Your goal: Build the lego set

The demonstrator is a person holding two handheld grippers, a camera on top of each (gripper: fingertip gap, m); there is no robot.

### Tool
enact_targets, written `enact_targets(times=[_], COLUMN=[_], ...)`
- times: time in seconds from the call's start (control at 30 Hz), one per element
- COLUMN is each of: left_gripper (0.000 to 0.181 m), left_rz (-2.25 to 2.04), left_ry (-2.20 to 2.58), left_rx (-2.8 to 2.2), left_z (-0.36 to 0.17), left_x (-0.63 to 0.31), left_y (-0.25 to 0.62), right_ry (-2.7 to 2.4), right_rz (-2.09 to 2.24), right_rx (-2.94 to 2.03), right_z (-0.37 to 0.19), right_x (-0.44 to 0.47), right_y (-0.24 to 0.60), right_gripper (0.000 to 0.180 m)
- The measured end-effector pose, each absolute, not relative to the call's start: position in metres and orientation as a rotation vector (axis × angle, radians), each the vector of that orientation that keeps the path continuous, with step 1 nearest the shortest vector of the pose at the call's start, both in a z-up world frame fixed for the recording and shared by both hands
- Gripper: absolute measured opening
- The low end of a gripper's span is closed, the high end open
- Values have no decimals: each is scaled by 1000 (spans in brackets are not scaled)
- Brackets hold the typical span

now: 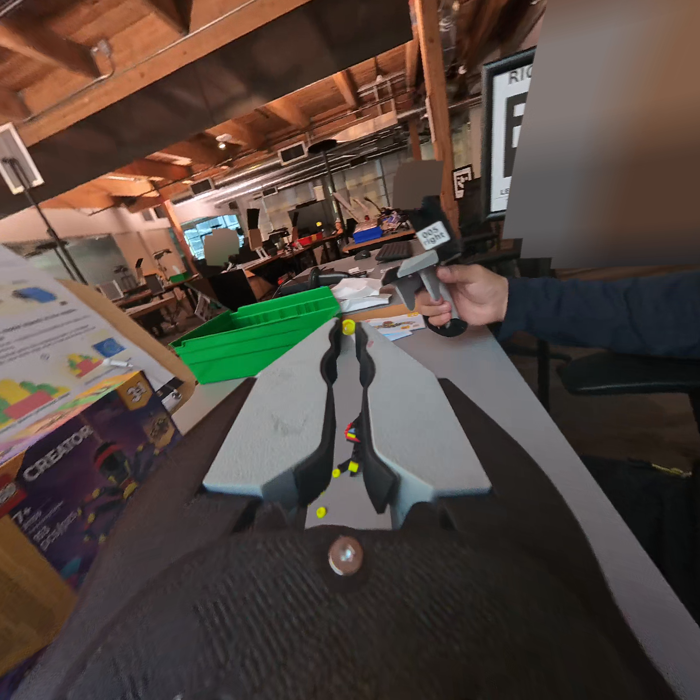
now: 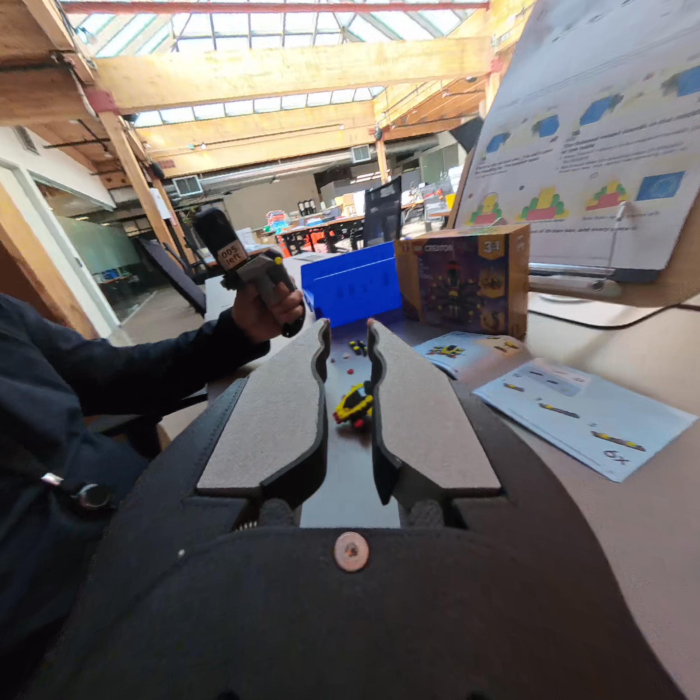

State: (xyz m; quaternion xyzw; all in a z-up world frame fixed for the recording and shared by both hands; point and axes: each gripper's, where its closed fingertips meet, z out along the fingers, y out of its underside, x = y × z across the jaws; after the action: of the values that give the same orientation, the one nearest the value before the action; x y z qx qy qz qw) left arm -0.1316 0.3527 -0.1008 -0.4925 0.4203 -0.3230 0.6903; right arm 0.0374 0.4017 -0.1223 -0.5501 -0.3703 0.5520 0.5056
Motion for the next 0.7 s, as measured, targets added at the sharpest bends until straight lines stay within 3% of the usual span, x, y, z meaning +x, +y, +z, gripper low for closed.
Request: enact_targets(times=[0.37, 0.7], left_gripper=[4, 3], left_rz=[-664, -657], left_ry=[1116, 1156], left_rx=[-1022, -986], left_z=[-121, -124], left_x=[-89, -79], left_y=[327, 318], right_ry=[-1108, -960], right_rz=[1717, 2027], right_rx=[-1489, -1441], right_z=[-131, -121], right_x=[-67, -83], right_y=[324, 315], right_gripper=[2, 1])
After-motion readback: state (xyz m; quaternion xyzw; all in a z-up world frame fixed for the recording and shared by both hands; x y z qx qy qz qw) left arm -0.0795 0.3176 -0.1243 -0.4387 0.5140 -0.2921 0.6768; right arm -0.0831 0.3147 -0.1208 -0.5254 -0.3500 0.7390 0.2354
